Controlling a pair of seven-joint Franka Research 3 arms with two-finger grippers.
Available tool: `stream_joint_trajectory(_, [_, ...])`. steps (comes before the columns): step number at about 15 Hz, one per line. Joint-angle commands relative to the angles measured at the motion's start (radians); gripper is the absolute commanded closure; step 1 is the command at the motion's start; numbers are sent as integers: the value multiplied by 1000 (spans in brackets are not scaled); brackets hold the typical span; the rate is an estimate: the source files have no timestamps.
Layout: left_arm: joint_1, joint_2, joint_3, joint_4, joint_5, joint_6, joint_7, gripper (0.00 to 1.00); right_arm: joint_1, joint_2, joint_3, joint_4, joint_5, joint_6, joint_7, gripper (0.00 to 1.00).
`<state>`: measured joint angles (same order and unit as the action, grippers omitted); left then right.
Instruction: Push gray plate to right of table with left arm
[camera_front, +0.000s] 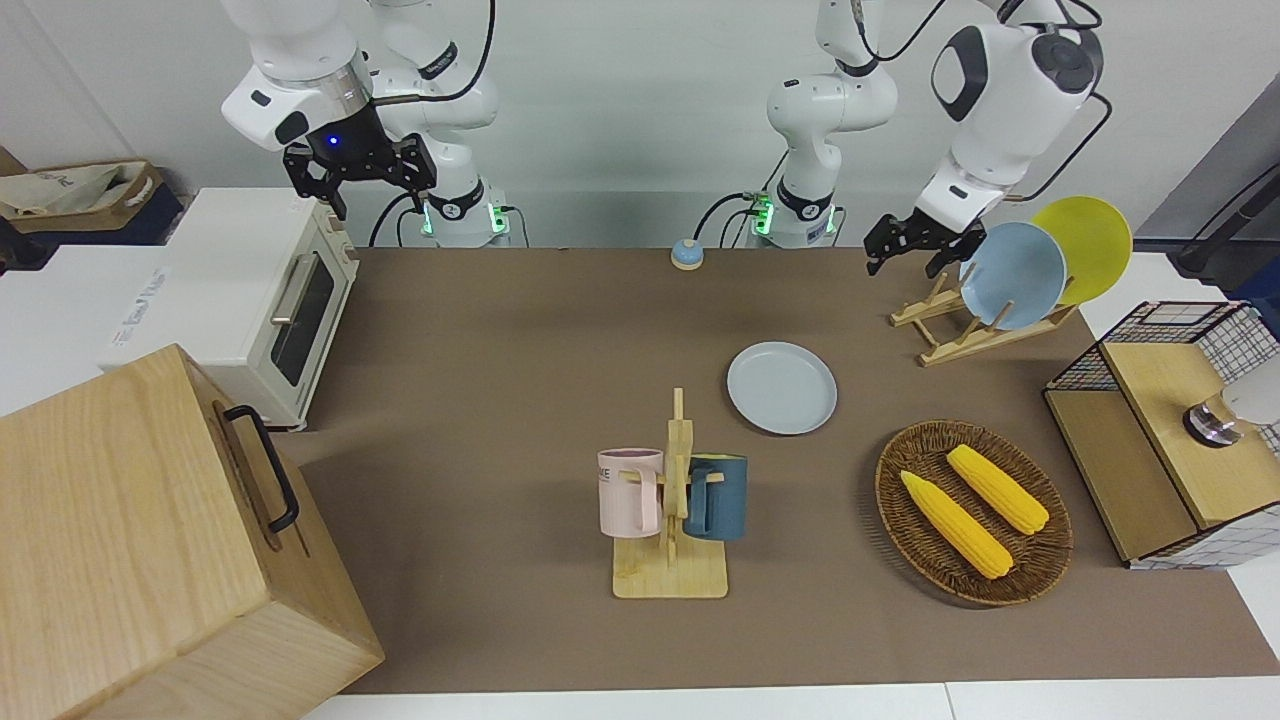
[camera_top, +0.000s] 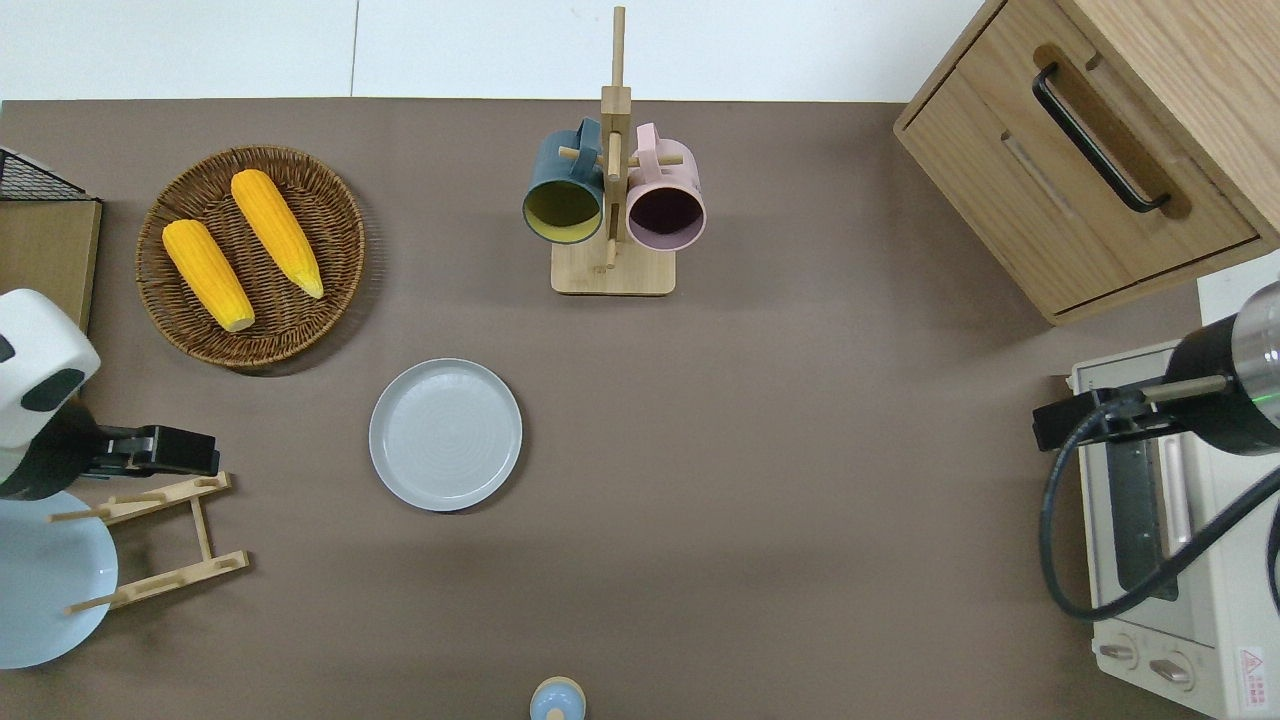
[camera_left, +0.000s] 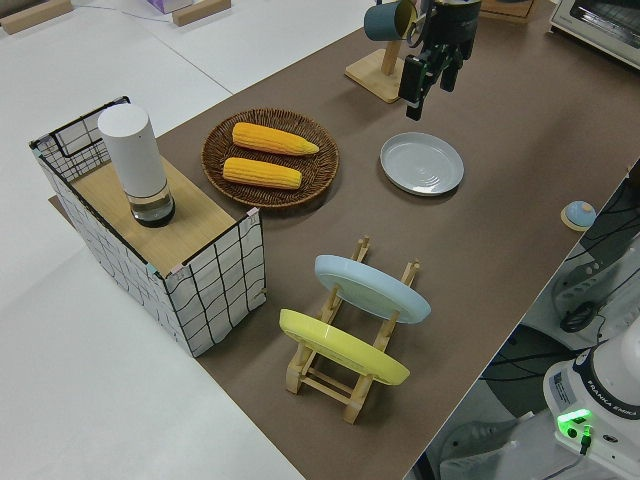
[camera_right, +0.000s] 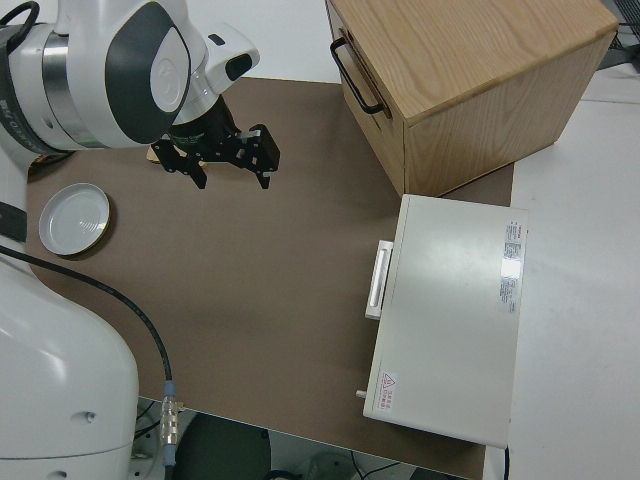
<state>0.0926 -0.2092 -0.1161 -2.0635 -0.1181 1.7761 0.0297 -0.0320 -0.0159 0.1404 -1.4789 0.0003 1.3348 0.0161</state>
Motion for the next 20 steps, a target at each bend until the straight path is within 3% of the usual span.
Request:
stream_joint_trajectory(1, [-22,-47,-36,-133,-12,130,-65,2,-20,-2,16,9,4,-16,12,17])
stream_joint_trajectory(10, [-68,-15,-71,-389,-40,537,-135,0,-20,-2,16,9,4,-16,12,17])
stream_joint_trajectory(15, [-85,68,-71,-425,-40,692,-151,2,-19,-2,16,9,4,-16,12,17])
stream_joint_trajectory(20, [-82,129,-69,-428,-40,759,-149,2,-19,-2,16,9,4,-16,12,17])
